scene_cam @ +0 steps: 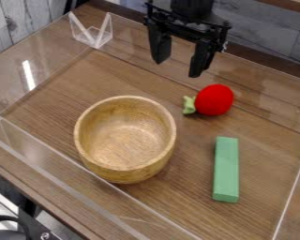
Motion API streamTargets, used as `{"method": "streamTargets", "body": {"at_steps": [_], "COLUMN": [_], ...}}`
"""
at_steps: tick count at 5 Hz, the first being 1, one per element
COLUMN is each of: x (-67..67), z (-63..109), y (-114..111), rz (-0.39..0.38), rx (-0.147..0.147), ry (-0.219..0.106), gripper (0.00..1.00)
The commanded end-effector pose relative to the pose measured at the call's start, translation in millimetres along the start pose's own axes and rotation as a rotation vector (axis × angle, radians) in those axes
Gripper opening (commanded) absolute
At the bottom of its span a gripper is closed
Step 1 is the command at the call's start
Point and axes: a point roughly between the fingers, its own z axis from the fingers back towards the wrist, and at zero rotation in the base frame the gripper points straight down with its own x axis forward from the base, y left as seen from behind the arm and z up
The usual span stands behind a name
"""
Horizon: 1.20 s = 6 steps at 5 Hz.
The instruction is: Move the red fruit to the left
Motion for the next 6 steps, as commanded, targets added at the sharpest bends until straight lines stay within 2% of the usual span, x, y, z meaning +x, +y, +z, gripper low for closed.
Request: {"method": "streamTargets", "body": {"at_steps": [1,2,3,4,5,6], "x": [12.4,30.6,44.2,57.0,69.8,80.4], "z": [-0.7,-4.9,-32.8,-61.4,-67.2,-64.6], "y": [-12.3,-33.9,-56.5,-65.4,-57.3,-46.7], "rz": [-0.062,-0.17,-0.287,-0.385,-0.425,-0.416], "rx": [-0.003,-0.004,0.005,0.023,0.04,0.066], "ry": [0.008,0.003,0.003,-0.02,-0.057,-0.085], "gripper": [1.0,1.0,1.0,1.0,1.0,1.0]}}
